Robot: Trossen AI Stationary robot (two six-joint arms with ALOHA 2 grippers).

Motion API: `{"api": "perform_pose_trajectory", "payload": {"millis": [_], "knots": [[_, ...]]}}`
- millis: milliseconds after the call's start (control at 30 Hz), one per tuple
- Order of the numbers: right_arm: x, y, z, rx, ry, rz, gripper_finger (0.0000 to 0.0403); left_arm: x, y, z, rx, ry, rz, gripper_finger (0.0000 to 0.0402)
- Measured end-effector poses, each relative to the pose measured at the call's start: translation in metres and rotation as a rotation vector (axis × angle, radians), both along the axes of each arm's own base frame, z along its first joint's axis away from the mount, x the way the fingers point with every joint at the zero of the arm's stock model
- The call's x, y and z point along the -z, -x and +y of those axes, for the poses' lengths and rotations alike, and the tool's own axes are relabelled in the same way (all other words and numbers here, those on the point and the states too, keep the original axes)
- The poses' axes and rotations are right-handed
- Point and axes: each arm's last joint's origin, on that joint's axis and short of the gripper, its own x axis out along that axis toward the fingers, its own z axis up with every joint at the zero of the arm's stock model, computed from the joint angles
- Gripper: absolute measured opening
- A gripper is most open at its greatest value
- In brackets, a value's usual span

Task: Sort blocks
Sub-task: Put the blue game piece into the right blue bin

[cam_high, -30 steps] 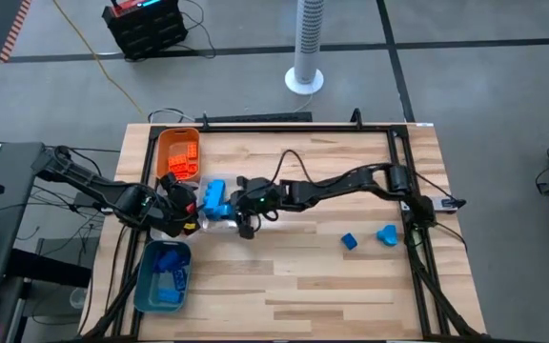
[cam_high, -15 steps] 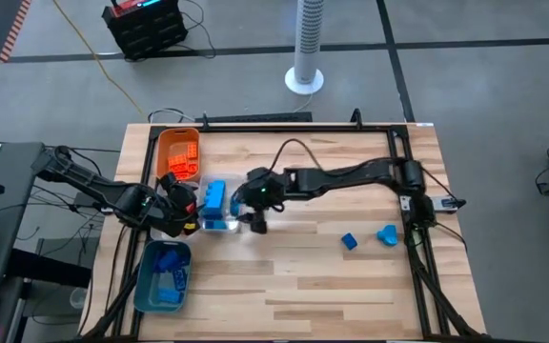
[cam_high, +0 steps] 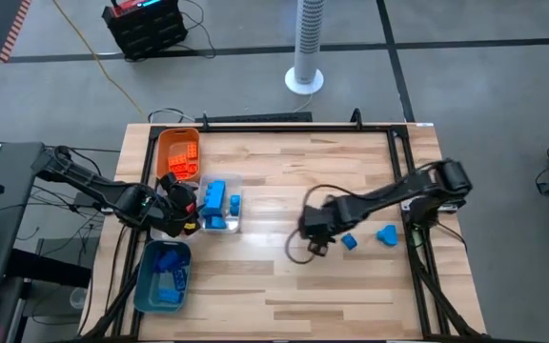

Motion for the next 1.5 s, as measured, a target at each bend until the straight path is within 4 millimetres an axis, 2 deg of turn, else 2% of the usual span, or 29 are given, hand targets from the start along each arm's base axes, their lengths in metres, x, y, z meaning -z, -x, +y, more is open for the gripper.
{"api": "perform_pose_trajectory", "payload": {"millis": [133, 267, 467, 900, 1067, 1200, 1400, 1500], "knots": [[0.006, 0.038, 0.003, 0.220, -0.021, -0.002, 0.0270, 0.000, 0.000, 0.000, -0.001, 0.000, 0.000, 0.0254], [0.011, 0.066, 0.008, 0.406, -0.055, -0.016, 0.0270, 0.000, 0.000, 0.000, -0.003, 0.002, -0.002, 0.0254], [0.021, 0.087, 0.017, 0.544, -0.075, -0.013, 0.0270, 0.000, 0.000, 0.000, -0.008, 0.009, -0.007, 0.0254], [0.046, 0.085, 0.034, 0.532, -0.039, 0.046, 0.0270, 0.000, 0.000, 0.000, -0.007, 0.023, -0.005, 0.0254], [0.048, 0.083, 0.035, 0.521, -0.037, 0.051, 0.0261, 0.000, 0.000, 0.000, -0.007, 0.022, -0.004, 0.0254], [0.049, 0.082, 0.033, 0.493, -0.038, 0.059, 0.0217, 0.001, 0.000, 0.000, -0.007, 0.022, -0.003, 0.0254], [0.048, 0.074, 0.029, 0.428, -0.092, 0.043, 0.0117, 0.001, 0.001, 0.000, 0.004, 0.023, 0.010, 0.0254], [0.047, 0.067, 0.027, 0.388, -0.116, -0.003, 0.0089, 0.002, 0.001, 0.000, 0.012, 0.028, 0.027, 0.0254]]}}
